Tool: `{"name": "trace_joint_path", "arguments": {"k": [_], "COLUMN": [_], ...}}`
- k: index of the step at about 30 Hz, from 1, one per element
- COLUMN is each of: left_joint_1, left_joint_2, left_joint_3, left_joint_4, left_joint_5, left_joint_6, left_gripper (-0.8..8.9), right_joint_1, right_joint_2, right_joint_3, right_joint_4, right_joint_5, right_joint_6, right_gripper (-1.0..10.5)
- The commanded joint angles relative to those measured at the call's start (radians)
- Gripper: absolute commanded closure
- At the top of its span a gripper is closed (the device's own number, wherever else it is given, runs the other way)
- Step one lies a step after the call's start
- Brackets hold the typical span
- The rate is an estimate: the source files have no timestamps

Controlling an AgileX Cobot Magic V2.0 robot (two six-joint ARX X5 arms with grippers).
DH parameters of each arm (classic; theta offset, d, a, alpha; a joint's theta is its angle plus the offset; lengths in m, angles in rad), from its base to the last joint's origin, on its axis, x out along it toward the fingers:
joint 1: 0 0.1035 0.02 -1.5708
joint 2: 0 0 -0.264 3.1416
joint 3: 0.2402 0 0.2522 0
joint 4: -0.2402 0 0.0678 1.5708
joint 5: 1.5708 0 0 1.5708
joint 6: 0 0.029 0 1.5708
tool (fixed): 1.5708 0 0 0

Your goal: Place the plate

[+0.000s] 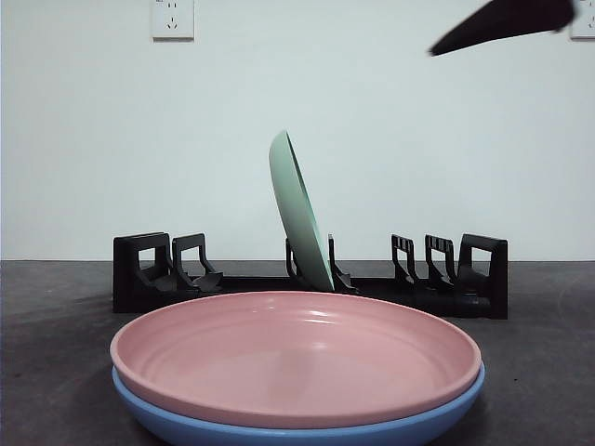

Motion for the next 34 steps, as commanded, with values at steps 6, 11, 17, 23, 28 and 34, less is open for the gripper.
{"name": "trace_joint_path", "arguments": {"k": [6,11,17,23,28,34], "left_joint_1": [-0.005,-0.005,-0.005,-0.005,-0.005,-0.005], "left_joint_2": [-0.118,-0.195,-0.254,-0.282,-0.293,-0.293], "left_joint_3": [0.018,0.023,0.024,0.024,0.028,0.029], "left_joint_4": [-0.064,-0.104,-0.151,-0.166,-0.167,-0.166], "left_joint_5": [0.006,0.005,0.005,0.005,0.005,0.005], "left_joint_6": [-0.008,-0.027,-0.059,-0.079,-0.079,-0.079], "left_gripper": [4.02,4.02,3.12,3.13,3.13,3.13], "right_joint_1": [0.039,0.044,0.046,0.046,0.050,0.050], "right_joint_2": [0.324,0.521,0.703,0.779,0.792,0.792], "right_joint_3": [0.294,0.469,0.620,0.651,0.651,0.651], "right_joint_4": [0.011,0.010,0.013,0.022,0.029,0.019], "right_joint_5": [-0.040,-0.048,-0.055,-0.046,-0.048,-0.041], "right_joint_6": [0.002,0.011,0.033,0.039,0.034,0.044], "right_gripper": [5.2,5.2,5.2,5.6,8.1,9.3]}}
